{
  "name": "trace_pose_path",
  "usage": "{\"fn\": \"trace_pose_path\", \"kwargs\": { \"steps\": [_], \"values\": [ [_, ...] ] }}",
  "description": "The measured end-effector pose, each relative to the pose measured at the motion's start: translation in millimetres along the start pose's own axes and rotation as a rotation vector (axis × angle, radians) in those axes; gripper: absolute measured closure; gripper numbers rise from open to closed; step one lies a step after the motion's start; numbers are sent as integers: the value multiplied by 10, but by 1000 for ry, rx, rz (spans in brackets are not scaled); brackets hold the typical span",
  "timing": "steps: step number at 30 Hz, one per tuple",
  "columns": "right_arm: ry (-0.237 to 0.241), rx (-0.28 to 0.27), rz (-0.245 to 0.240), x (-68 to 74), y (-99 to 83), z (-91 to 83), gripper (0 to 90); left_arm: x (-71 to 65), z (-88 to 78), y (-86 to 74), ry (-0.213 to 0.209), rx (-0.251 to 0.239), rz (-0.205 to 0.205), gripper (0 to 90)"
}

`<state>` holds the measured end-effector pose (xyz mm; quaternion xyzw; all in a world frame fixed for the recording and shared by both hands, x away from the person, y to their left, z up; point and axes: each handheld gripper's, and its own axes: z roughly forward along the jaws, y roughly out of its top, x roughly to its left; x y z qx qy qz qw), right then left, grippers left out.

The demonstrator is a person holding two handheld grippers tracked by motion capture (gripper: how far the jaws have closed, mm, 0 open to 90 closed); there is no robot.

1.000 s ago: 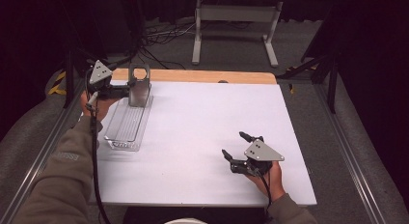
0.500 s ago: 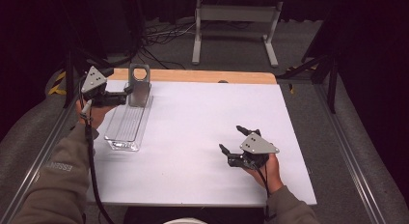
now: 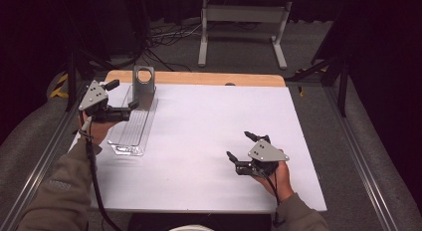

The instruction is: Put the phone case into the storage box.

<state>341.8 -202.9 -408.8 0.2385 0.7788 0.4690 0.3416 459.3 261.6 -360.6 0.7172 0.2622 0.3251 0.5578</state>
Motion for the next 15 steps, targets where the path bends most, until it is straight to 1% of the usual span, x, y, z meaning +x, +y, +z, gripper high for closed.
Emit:
{"fn": "trace_pose_path", "kwargs": {
  "steps": [1,2,5,6,9,13,15],
  "values": [
    [-3,-1,2,1,0,-4,167,-11,-14,0,-6,4,4,57],
    [-6,0,1,4,0,-6,167,-23,-18,-3,-8,-4,3,58],
    [-8,1,-4,9,-2,-11,163,-49,-25,-5,-18,-6,0,50],
    [-7,1,-4,11,-4,-13,163,-66,-41,-2,-28,-1,5,50],
    [-8,-3,2,14,-4,-26,162,-107,-88,5,-33,-19,9,49],
    [-12,-1,-2,22,0,-38,162,-144,-121,-5,-49,-23,3,45],
    [-10,-2,0,25,-3,-38,162,-178,-143,-15,-56,-24,15,47]
  ]
}}
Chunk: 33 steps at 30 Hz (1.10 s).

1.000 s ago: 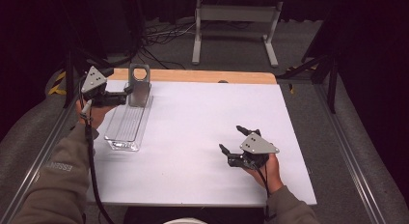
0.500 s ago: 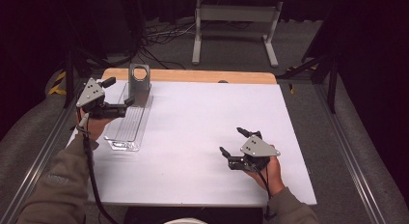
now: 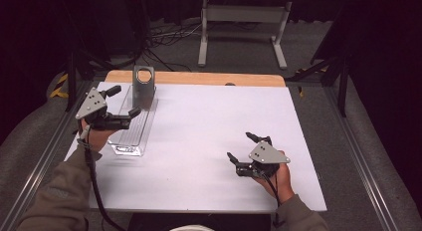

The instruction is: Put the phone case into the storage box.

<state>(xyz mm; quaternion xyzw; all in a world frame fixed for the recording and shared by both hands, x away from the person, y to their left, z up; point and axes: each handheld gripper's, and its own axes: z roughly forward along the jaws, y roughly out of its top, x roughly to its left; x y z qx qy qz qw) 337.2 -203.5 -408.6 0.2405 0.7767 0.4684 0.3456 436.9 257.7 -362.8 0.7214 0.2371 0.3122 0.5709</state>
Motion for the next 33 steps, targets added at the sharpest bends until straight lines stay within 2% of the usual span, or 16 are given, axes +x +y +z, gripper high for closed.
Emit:
{"fn": "trace_pose_path", "kwargs": {
  "steps": [4,8,11,21,23,33],
  "values": [
    [4,-2,-2,13,4,-5,163,-57,-35,10,-24,-12,14,48],
    [5,1,-6,20,5,-10,163,-118,-58,3,-38,-31,8,46],
    [5,-2,-14,16,9,-25,167,-171,-50,7,-49,-11,16,39],
    [3,-5,-11,6,22,-52,168,-294,-87,24,-72,-25,26,38],
    [3,-20,11,-12,30,-85,171,-311,-96,30,-87,-26,21,38],
    [2,-22,-3,-12,52,-117,171,-422,-130,49,-121,-31,24,37]
  ]
}}
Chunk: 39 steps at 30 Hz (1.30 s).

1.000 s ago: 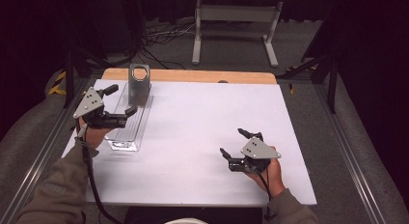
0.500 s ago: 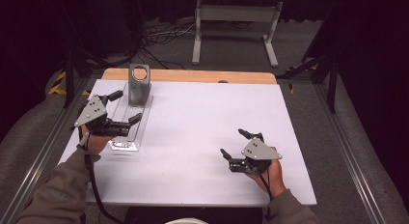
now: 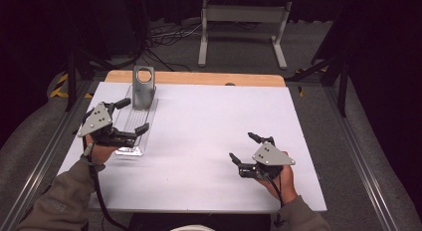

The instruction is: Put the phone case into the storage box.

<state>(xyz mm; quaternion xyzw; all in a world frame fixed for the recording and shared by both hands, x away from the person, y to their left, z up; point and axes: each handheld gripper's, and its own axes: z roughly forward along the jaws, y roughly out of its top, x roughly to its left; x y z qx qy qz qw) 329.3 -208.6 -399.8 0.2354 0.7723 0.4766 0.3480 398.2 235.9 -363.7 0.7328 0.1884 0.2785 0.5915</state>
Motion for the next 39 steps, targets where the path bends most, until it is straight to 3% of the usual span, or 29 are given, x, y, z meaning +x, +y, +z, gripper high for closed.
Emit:
{"fn": "trace_pose_path", "kwargs": {
  "steps": [10,17,39],
  "values": [
    [3,-3,-2,15,15,-33,170,-162,-32,11,-18,-3,24,37],
    [4,-2,-2,26,15,-50,168,-225,-48,3,-37,-11,10,37],
    [37,9,-1,127,-39,-128,146,-465,-116,-103,-67,25,46,27]
  ]
}}
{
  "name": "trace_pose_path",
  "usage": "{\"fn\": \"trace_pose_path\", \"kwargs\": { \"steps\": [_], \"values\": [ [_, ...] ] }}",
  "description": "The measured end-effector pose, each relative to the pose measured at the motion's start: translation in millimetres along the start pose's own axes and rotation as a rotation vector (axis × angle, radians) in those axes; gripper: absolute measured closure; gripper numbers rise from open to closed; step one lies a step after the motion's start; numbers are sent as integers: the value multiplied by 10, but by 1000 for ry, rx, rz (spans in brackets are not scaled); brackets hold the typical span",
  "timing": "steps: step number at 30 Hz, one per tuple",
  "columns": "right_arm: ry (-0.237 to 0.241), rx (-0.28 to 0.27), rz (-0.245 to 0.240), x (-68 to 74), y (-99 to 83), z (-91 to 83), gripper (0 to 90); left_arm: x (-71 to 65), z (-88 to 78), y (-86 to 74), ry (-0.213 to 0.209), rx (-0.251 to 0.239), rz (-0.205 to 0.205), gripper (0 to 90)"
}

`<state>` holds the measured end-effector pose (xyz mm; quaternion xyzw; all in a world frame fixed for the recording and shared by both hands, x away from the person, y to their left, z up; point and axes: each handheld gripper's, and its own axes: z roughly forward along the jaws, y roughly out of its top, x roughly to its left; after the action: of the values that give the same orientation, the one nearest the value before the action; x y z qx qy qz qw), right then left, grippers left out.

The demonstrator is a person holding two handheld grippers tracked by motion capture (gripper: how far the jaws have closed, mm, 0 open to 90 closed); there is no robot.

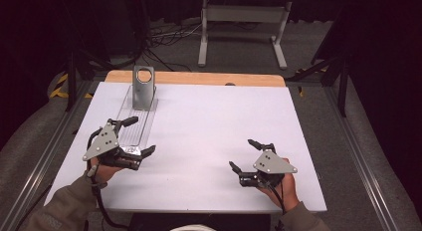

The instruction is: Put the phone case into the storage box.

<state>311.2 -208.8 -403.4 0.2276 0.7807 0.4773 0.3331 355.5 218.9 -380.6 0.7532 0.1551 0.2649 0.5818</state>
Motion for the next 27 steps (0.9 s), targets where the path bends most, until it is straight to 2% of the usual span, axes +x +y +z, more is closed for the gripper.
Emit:
{"fn": "trace_pose_path", "kwargs": {
  "steps": [15,23,27],
  "values": [
    [-29,-14,16,22,-45,-51,86,-125,-28,-114,-5,24,5,27],
    [-42,-3,30,19,-84,-68,48,-167,-32,-191,-8,49,-9,23],
    [-44,-2,39,19,-104,-85,39,-180,-34,-237,-8,62,-1,21]
  ]
}}
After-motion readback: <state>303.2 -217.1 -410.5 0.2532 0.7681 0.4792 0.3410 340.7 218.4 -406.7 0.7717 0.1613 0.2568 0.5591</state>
